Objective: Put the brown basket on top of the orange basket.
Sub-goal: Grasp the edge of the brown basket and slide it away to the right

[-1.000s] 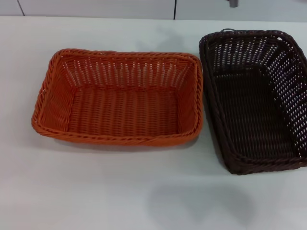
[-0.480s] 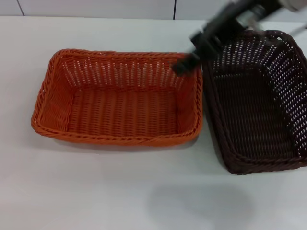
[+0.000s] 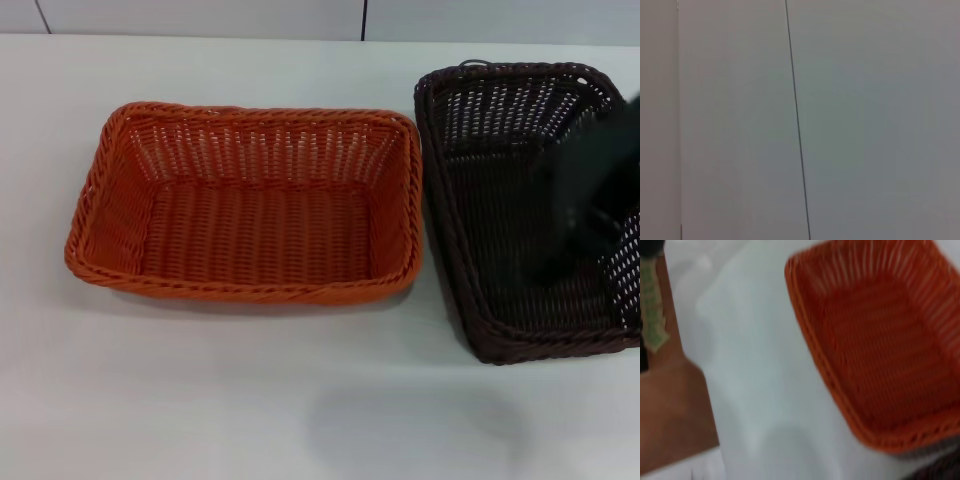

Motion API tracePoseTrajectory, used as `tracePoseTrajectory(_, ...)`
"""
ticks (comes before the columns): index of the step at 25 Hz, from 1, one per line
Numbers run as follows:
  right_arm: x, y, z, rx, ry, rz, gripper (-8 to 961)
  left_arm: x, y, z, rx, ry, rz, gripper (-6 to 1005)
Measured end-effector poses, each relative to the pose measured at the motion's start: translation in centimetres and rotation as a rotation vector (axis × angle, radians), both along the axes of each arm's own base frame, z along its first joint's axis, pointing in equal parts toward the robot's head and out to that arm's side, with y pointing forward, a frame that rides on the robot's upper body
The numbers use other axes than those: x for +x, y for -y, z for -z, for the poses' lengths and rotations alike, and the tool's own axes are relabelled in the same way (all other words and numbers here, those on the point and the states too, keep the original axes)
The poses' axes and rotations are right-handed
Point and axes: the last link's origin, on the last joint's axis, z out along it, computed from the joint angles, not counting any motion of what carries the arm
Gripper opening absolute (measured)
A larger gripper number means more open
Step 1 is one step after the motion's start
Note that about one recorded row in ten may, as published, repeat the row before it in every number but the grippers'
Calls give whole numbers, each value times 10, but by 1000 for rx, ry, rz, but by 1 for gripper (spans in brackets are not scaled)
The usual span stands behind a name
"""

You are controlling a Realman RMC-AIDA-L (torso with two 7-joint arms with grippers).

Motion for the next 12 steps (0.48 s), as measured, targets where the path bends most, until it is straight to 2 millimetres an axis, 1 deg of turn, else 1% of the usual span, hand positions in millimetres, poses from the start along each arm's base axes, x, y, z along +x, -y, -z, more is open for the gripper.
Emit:
tracePoseTrajectory(6,14,7,20,-53,141,-17,825,-2,-4,-1,-8,14,-16,729)
tracePoseTrajectory(10,24,7,36,-62,248,3,825,-2,-5,-1,-8,13,-19,729)
tracePoseTrajectory(12,28,5,46,-83,271,19,825,-2,-5,-1,-7,13,-18,729)
